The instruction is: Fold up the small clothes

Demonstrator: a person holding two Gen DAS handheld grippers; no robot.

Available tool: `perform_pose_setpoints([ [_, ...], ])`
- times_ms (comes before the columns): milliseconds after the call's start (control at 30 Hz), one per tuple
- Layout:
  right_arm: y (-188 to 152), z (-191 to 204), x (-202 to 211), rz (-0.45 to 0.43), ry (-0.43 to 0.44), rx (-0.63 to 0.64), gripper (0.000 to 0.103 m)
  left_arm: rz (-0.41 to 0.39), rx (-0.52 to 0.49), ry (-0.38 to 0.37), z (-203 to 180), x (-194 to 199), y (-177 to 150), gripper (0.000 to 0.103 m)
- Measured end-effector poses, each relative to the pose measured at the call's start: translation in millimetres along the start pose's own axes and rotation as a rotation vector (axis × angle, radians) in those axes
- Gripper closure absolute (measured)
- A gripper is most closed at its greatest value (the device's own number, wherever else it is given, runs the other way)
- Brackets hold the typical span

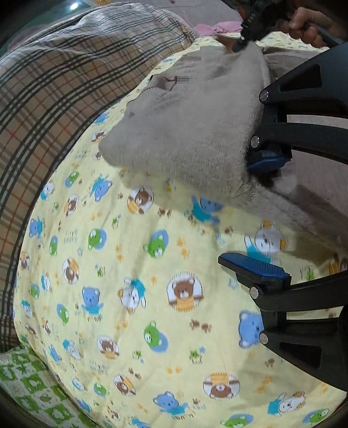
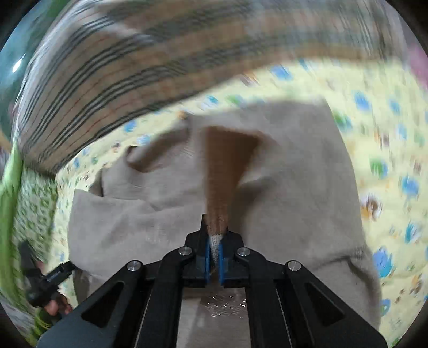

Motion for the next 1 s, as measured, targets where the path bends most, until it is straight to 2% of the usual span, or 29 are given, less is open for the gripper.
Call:
perform_pose_setpoints([
  [67,-4.2,-9.8,-4.8,0.022,0.02,-0.039,0.096,-0.002,0.03,0.009,-3.3,-1.4,2.4,0.047],
  [200,-14.6,-13.4,-9.5,0.05,0.079,-0.096,0.089,-0.013,0.193,-0.009,17.5,3.7,1.8,0.047],
  [433,-18.3,-19.5,-15.9,0.033,0.065,-0.15,0.089,-0.006,0.183,-0.006,14.3,3.6,0.5,0.048],
  [500,-8.6,-19.8,0.4,-0.036,0.043,-0.104,0.09,-0.006,0.196,-0.012,14.8,2.7,-0.2,0.048],
  [533,-6.9,-21.0,2.1,-0.041,0.032,-0.097,0.09,-0.007,0.195,-0.013,19.9,4.8,-3.0,0.047],
  [667,-17.3,-47.5,-6.0,0.055,-0.038,-0.13,0.089,0.001,0.178,-0.013,20.3,6.9,-5.2,0.047],
  [733,-17.4,-53.7,2.1,0.052,-0.06,-0.145,0.084,0.004,0.169,-0.017,20.9,9.4,-6.8,0.047],
  [767,-14.7,-55.2,10.5,0.038,-0.1,-0.14,0.081,0.006,0.163,-0.018,21.4,10.3,-7.5,0.047],
  [800,-9.1,-52.8,20.9,0.009,-0.15,-0.117,0.076,0.006,0.158,-0.02,22.0,11.2,-8.6,0.047],
  [833,-1.7,-43.1,29.6,-0.025,-0.154,-0.083,0.074,0.006,0.156,-0.022,22.6,12.0,-9.7,0.047],
  [867,3.5,-32.9,32.7,-0.041,-0.129,-0.06,0.068,0.004,0.155,-0.024,22.7,12.2,-11.0,0.047],
  [900,10.1,-13.5,30.8,-0.042,-0.064,-0.031,0.061,0.001,0.156,-0.025,23.4,12.6,-12.7,0.047],
  [933,15.4,13.2,21.0,-0.012,0.038,-0.002,0.057,-0.002,0.159,-0.025,24.0,12.8,-14.2,0.047],
  [967,17.3,30.5,12.8,0.014,0.101,0.014,0.053,-0.007,0.168,-0.028,24.5,13.3,-15.0,0.047],
  [1000,19.5,56.7,-0.5,0.054,0.189,0.04,0.053,-0.01,0.175,-0.031,24.6,13.5,-15.5,0.047],
])
Point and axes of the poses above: each gripper's, at about its wrist camera, not at the fingertips, and x roughly against the way its jaws point, z to its left, y to its top, the point moved 8 cm from there along -x, roughly the way its jaws point, and after that the axes turned 7 degrees about y, right-handed, at the moved point
